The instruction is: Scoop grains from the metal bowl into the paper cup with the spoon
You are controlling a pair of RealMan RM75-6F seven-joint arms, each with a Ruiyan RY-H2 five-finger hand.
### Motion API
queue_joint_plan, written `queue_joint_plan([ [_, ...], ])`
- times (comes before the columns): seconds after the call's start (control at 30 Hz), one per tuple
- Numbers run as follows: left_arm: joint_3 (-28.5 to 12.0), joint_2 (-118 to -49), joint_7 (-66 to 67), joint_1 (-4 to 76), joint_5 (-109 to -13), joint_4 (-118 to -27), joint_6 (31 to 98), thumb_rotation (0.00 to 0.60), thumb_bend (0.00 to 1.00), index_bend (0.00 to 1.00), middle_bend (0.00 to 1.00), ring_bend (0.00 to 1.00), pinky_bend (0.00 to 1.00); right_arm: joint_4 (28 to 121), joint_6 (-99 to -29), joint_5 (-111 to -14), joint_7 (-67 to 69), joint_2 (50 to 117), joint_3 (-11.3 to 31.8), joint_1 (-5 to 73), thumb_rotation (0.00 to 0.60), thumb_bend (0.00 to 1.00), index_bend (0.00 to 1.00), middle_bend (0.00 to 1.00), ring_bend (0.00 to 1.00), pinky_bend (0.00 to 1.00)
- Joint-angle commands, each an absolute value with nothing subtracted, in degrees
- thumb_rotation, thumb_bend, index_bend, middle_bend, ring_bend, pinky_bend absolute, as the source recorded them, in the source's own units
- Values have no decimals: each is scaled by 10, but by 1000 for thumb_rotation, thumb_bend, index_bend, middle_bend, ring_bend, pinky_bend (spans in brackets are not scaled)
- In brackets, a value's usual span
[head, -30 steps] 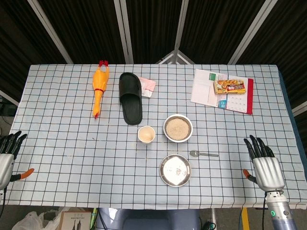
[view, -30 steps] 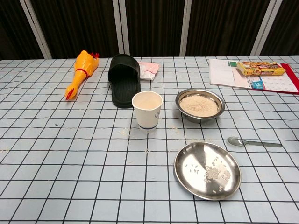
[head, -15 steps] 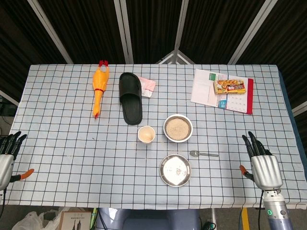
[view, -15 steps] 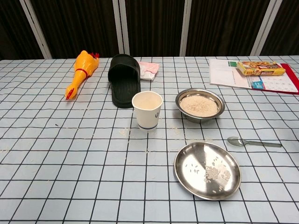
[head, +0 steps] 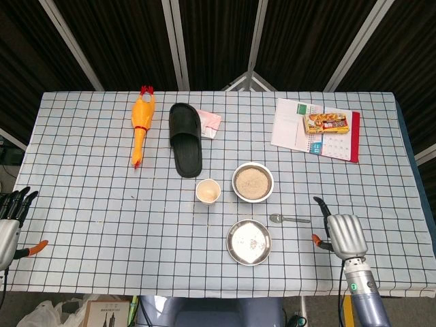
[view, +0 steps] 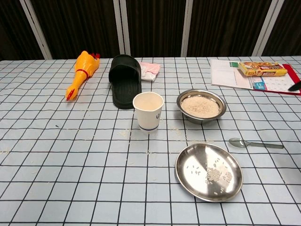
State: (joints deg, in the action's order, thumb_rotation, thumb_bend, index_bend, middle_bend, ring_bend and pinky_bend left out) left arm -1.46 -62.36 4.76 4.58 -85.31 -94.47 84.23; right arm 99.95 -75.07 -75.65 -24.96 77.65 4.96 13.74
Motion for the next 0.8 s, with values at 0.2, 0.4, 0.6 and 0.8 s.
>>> queue_joint_plan([
  [0.2, -15, -625, 46, 46, -853, -943, 842, 600, 0, 0, 0, 0, 0, 940, -703, -674, -342, 862, 59, 175, 600, 468, 464, 863, 1000, 1000],
  [0.4, -14, -623, 41, 47, -853, -945, 839, 600, 0, 0, 0, 0, 0, 915, -700, -646, -361, 892, 75, 191, 600, 499, 486, 863, 1000, 1000],
  [0.6, -13, -621, 36, 49, -852, -946, 834, 600, 0, 0, 0, 0, 0, 891, -696, -622, -373, 910, 84, 203, 600, 501, 486, 863, 1000, 1000],
  [0.8, -13, -619, 36, 49, -849, -949, 830, 600, 0, 0, 0, 0, 0, 875, -693, -607, -374, 917, 82, 207, 600, 500, 486, 863, 1000, 1000],
])
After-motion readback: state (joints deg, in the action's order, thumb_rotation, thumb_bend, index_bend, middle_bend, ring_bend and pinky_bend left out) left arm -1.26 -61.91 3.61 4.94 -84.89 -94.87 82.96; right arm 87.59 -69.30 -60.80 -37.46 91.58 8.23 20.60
